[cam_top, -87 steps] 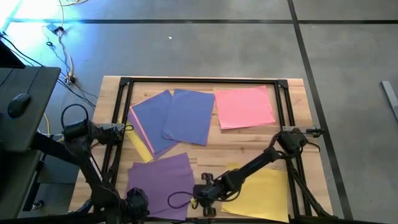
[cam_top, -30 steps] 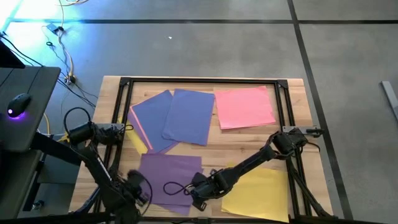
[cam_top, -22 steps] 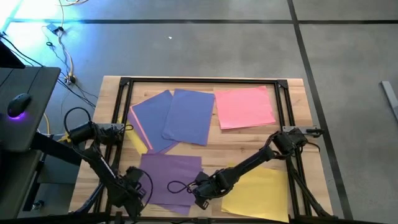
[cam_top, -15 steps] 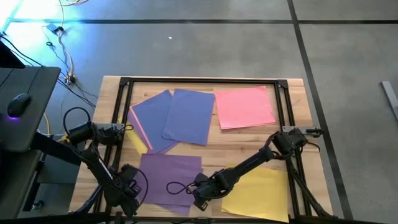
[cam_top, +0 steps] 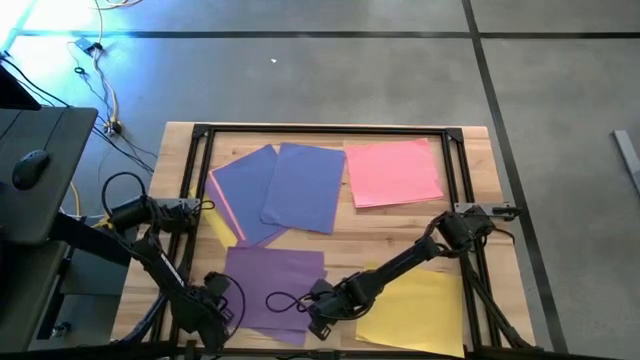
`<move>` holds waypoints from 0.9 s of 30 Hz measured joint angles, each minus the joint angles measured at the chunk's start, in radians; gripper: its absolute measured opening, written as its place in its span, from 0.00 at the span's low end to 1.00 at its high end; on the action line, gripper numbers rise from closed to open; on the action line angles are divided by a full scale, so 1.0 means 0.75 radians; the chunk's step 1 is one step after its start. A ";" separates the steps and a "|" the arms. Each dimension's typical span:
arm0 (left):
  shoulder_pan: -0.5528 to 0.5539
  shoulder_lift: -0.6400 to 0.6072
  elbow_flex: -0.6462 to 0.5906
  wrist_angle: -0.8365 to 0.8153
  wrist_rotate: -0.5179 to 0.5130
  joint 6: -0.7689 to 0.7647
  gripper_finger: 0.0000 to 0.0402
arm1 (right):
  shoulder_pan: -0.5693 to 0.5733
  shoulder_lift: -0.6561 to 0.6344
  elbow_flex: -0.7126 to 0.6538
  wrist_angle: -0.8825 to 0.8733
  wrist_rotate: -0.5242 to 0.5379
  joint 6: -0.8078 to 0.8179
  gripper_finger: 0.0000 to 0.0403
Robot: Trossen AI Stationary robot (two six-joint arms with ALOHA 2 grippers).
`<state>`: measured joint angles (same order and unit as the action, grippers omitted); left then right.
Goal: Organize paper
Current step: Stack the purple paper on the bottom left of the table
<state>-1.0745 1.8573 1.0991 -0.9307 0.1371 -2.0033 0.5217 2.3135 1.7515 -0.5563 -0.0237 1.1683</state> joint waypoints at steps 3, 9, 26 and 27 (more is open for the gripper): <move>-0.005 0.001 0.021 0.057 -0.028 -0.052 0.00 | 0.001 0.000 0.000 0.052 -0.005 -0.031 0.00; -0.024 0.000 0.021 0.094 -0.079 -0.156 0.00 | 0.000 0.000 0.000 0.151 -0.063 -0.110 0.00; -0.109 -0.009 0.056 0.016 -0.088 -0.263 0.00 | 0.006 -0.046 0.002 -0.113 0.039 0.005 0.00; -0.110 -0.002 0.055 0.020 -0.087 -0.260 0.00 | 0.006 -0.038 0.001 -0.089 0.024 0.003 0.00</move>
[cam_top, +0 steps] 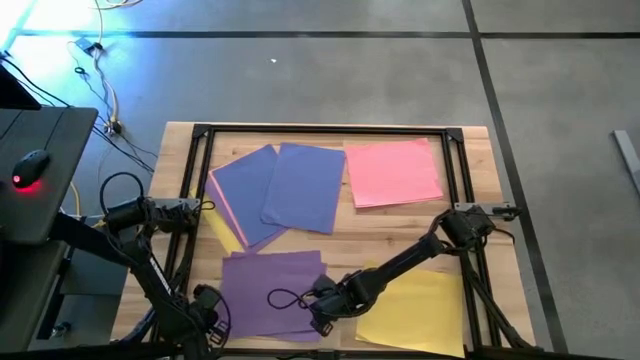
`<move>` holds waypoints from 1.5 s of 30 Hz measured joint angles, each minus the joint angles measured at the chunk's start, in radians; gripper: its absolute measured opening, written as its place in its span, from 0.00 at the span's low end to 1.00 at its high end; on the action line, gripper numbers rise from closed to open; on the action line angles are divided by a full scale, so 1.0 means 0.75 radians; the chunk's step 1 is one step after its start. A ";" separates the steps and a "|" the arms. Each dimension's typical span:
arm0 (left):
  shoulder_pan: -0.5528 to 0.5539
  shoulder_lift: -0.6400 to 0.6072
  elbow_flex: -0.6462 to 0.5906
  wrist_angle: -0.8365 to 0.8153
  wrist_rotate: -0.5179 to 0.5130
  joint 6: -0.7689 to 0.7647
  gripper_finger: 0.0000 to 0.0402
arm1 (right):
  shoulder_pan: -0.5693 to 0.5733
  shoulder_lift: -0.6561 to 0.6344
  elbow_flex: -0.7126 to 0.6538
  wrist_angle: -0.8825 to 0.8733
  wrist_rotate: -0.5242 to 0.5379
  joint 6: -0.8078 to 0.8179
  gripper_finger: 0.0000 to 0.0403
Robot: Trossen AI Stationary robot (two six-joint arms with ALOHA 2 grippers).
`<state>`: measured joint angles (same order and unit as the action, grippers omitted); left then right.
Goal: Organize paper
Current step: Stack the purple paper on the bottom left of the table
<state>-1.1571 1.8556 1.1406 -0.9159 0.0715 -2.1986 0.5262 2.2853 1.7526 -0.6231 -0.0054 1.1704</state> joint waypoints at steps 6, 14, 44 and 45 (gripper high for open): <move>-0.002 0.028 0.000 0.048 -0.013 0.000 0.00 | 0.013 0.039 0.000 0.166 -0.028 -0.002 0.00; 0.005 0.032 0.001 0.054 -0.028 0.001 0.00 | 0.015 0.086 0.000 0.328 -0.068 -0.028 0.00; -0.005 0.035 0.001 0.059 -0.043 -0.008 0.00 | 0.023 0.115 0.002 0.387 -0.060 0.069 0.00; -0.004 0.035 0.001 0.059 -0.043 -0.008 0.00 | 0.023 0.120 0.002 0.411 -0.062 0.058 0.00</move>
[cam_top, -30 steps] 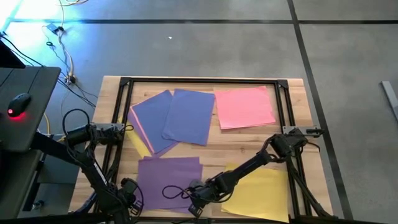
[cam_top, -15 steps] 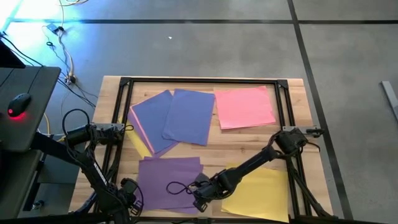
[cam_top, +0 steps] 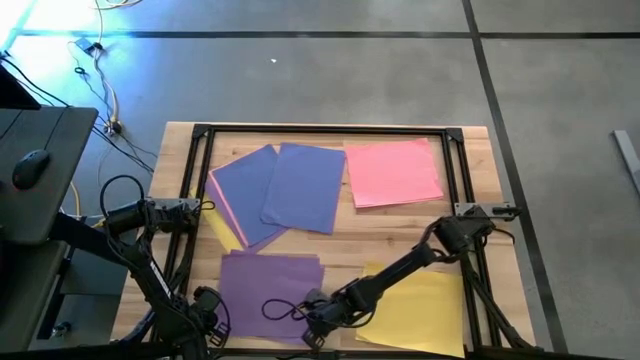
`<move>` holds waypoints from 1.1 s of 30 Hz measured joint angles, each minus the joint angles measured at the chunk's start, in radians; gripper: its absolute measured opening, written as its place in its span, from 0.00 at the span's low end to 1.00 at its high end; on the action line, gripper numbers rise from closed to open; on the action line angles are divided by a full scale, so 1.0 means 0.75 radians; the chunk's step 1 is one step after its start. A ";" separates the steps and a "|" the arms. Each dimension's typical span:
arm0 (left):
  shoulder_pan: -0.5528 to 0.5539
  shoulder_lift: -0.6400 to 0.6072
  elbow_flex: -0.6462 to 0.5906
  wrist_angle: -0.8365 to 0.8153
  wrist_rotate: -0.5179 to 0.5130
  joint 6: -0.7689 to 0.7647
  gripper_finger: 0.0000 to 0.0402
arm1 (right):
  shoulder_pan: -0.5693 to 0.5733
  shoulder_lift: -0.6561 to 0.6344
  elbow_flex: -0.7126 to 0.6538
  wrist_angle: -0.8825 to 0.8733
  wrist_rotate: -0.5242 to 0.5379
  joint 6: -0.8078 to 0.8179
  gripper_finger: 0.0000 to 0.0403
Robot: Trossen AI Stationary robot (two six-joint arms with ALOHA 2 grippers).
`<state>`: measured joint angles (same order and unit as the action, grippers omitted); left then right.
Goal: Organize paper
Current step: Stack the purple paper on the bottom left of the table
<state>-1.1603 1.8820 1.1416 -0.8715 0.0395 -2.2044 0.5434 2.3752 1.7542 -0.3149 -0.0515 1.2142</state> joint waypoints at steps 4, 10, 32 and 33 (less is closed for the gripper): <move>0.002 0.001 0.000 -0.001 0.001 0.000 0.00 | 0.001 0.004 -0.002 0.085 -0.025 -0.088 0.00; 0.002 0.005 0.021 -0.043 0.007 -0.001 0.00 | 0.001 -0.087 -0.002 -0.066 -0.006 -0.125 0.00; 0.027 0.007 0.032 -0.090 -0.020 0.008 0.00 | 0.000 0.010 -0.002 0.075 -0.042 -0.153 0.00; 0.027 0.010 0.044 -0.125 -0.039 0.008 0.00 | 0.000 0.007 -0.002 0.068 -0.060 -0.180 0.00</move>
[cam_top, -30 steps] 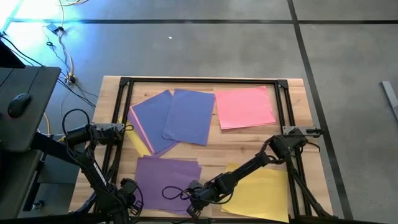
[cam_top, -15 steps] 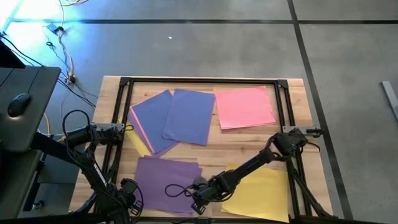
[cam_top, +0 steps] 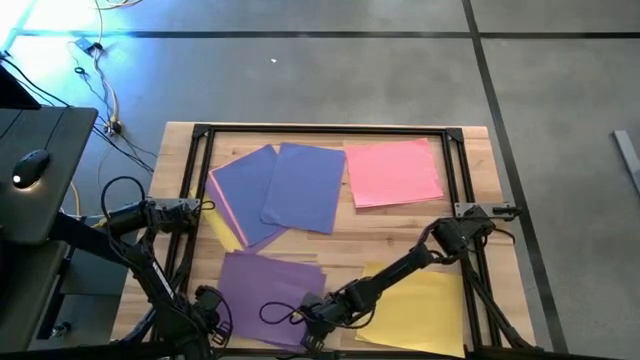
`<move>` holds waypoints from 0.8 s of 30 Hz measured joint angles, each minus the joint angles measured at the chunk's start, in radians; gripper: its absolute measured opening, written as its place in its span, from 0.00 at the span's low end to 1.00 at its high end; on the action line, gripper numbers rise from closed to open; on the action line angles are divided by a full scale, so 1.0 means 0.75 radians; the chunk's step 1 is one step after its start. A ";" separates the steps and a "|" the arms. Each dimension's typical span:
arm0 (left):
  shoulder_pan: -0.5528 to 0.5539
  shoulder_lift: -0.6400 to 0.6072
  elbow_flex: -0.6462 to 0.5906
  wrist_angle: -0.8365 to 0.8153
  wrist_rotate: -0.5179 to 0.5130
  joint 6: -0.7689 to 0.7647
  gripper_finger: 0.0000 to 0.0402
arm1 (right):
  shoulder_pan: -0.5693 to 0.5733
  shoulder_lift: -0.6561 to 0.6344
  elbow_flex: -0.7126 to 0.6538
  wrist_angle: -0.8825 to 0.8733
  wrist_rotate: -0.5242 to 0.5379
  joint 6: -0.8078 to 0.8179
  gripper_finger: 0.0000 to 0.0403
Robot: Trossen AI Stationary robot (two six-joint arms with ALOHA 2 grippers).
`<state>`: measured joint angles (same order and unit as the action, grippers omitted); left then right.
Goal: Organize paper
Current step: Stack the purple paper on the bottom left of the table
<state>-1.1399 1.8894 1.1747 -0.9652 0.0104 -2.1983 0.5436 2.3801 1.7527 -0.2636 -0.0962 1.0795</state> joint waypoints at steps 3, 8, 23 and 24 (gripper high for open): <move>0.004 0.002 0.065 -0.110 -0.008 0.000 0.00 | 0.005 -0.037 0.000 -0.041 -0.045 -0.063 0.00; 0.002 0.001 0.194 -0.266 -0.013 0.010 0.00 | 0.007 -0.153 0.000 -0.224 0.033 -0.110 0.00; 0.207 -0.003 0.085 -0.004 -0.543 0.381 0.00 | -0.213 -0.279 0.000 -0.643 0.202 -0.146 0.00; 0.232 -0.003 0.059 0.060 -0.556 0.443 0.00 | -0.212 -0.290 0.000 -0.640 0.199 -0.138 0.00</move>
<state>-0.9659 1.8874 1.2191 -0.9200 -0.4068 -1.8661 0.3843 2.1628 1.7527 -0.7437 0.0532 0.9760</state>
